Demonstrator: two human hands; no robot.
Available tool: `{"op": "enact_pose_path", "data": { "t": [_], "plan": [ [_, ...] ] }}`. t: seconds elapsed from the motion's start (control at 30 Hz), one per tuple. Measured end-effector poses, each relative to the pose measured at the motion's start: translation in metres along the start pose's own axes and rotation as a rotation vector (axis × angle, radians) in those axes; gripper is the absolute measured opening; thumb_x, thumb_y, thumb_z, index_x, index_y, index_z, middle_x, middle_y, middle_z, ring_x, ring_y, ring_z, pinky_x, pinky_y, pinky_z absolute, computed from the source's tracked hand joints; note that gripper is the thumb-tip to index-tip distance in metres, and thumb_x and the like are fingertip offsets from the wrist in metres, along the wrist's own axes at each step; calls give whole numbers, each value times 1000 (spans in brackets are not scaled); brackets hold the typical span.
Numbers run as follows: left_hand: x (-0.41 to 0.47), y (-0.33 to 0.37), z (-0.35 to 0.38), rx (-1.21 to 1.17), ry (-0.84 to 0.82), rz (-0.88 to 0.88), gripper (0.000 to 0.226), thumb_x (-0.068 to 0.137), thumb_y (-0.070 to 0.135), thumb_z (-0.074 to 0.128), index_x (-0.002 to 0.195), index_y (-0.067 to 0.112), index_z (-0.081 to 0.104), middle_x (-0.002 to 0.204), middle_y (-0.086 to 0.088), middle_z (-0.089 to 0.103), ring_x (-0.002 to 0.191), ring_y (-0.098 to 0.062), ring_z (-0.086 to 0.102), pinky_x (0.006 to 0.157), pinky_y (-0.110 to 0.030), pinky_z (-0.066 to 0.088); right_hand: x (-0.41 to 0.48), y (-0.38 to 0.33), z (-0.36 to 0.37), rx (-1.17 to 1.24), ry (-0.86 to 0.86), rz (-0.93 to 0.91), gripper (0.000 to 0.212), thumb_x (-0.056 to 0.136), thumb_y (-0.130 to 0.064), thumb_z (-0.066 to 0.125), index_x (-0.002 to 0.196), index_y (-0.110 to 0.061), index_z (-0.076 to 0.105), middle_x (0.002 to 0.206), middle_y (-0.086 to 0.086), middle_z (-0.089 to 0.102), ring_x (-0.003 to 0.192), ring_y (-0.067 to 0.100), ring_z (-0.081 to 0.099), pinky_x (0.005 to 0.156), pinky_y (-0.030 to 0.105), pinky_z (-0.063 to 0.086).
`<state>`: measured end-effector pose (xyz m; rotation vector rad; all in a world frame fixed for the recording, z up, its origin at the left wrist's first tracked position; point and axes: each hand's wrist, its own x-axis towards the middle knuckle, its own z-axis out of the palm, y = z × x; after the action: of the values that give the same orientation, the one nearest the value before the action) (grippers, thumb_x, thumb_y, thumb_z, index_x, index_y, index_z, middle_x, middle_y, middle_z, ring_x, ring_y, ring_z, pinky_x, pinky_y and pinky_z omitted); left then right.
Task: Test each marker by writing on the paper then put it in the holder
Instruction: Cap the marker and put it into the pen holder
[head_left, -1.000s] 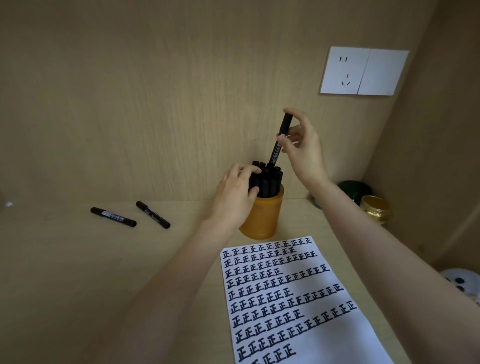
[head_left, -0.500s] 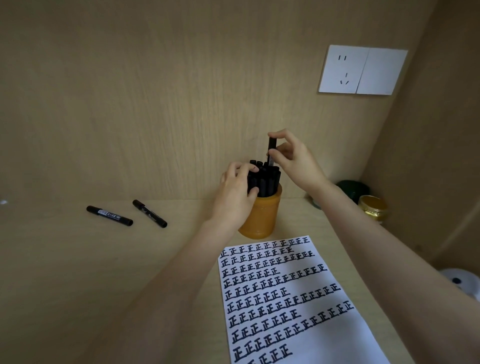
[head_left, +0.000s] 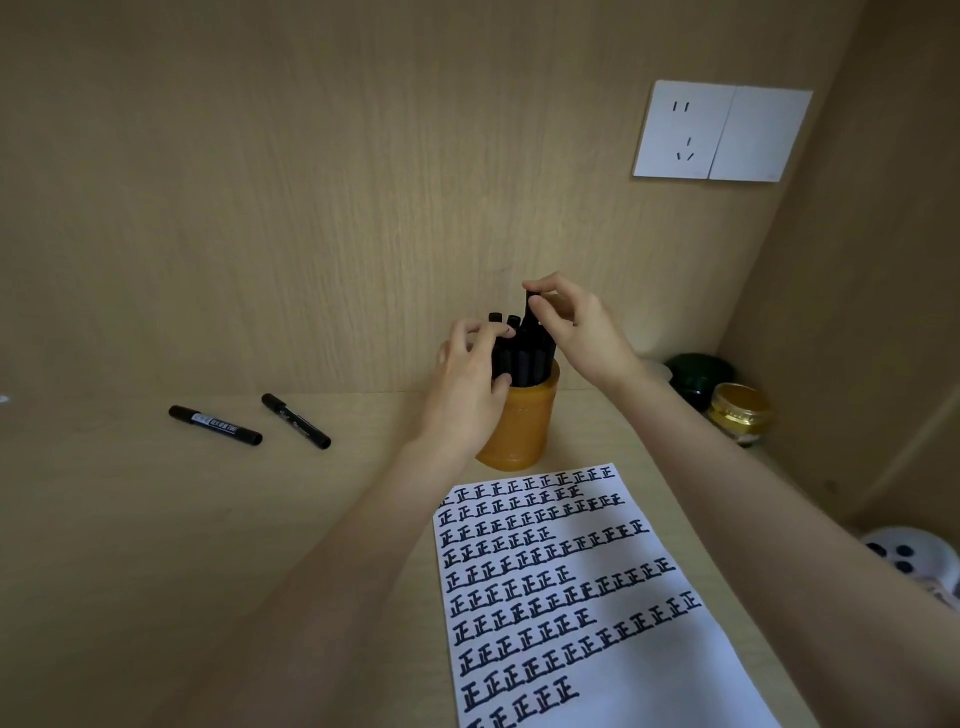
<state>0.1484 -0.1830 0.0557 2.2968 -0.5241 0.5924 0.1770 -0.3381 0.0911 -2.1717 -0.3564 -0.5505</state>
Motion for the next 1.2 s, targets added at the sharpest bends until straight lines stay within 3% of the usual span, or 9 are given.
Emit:
{"op": "enact_pose_path", "data": {
  "t": [0.13, 0.37, 0.53, 0.67, 0.77, 0.87, 1.03, 1.13, 1.2],
  "plan": [
    [-1, -1, 0, 9, 7, 5, 47, 90, 12, 58, 133, 22, 43, 134, -2, 35, 122, -19, 42, 90, -25, 41, -1, 0, 1, -50, -24, 4, 29, 102, -21, 42, 125, -10, 58, 120, -7, 54, 111, -5, 42, 78, -6, 33],
    [-1, -1, 1, 10, 5, 3, 48, 90, 12, 57, 135, 22, 42, 136, -3, 34, 123, -20, 42, 95, -29, 43, -8, 4, 6, -27, -43, 69, 32, 103, -19, 38, 124, -6, 59, 131, 7, 57, 118, 4, 45, 75, -8, 33],
    [-2, 2, 1, 18, -4, -5, 50, 91, 13, 57, 137, 22, 40, 139, -4, 32, 126, -21, 39, 96, -27, 40, -12, 1, 7, 12, -57, 105, 33, 104, -22, 37, 118, -6, 63, 120, 18, 63, 113, 23, 56, 87, 26, 45],
    [-2, -1, 0, -33, -23, -14, 51, 91, 12, 57, 138, 21, 40, 139, -3, 32, 126, -21, 39, 100, -29, 40, -11, 5, 7, 29, -80, 134, 34, 104, -24, 36, 111, -7, 65, 108, 16, 67, 104, 24, 62, 85, 38, 51],
    [-2, -3, 0, -71, -37, -17, 52, 91, 11, 56, 139, 21, 39, 140, -3, 31, 127, -21, 40, 101, -29, 41, -12, 3, 8, 28, -86, 148, 33, 104, -22, 35, 116, -8, 63, 116, 13, 66, 108, 19, 61, 81, 20, 51],
    [-4, -4, 0, -98, -61, -16, 55, 91, 10, 57, 141, 21, 37, 142, -1, 30, 122, -21, 44, 99, -32, 45, -13, 3, 8, 18, -93, 167, 37, 105, -21, 32, 128, -6, 57, 131, 11, 57, 119, 11, 50, 78, -3, 38],
    [-6, -6, -6, -176, -96, -26, 57, 92, 10, 56, 144, 17, 34, 145, 0, 29, 126, -15, 42, 106, -28, 39, -25, 6, 5, 84, -98, 200, 46, 105, -36, 27, 145, -18, 40, 157, 3, 25, 145, 11, 19, 106, 14, 13],
    [-10, -10, -13, -203, -70, -54, 52, 93, 10, 53, 142, 17, 38, 144, 0, 31, 128, -11, 41, 101, -16, 29, -37, 3, 4, 186, 35, 170, 48, 105, -38, 25, 147, -19, 36, 154, -4, 33, 141, 5, 25, 98, -4, 17],
    [-15, -20, -18, -184, -39, -97, 45, 94, 11, 52, 138, 17, 44, 141, 1, 35, 124, -11, 44, 97, -16, 32, -44, -2, 4, 212, 99, 148, 44, 105, -35, 28, 143, -18, 43, 150, -4, 41, 138, 3, 31, 93, -9, 20]
  ]
}}
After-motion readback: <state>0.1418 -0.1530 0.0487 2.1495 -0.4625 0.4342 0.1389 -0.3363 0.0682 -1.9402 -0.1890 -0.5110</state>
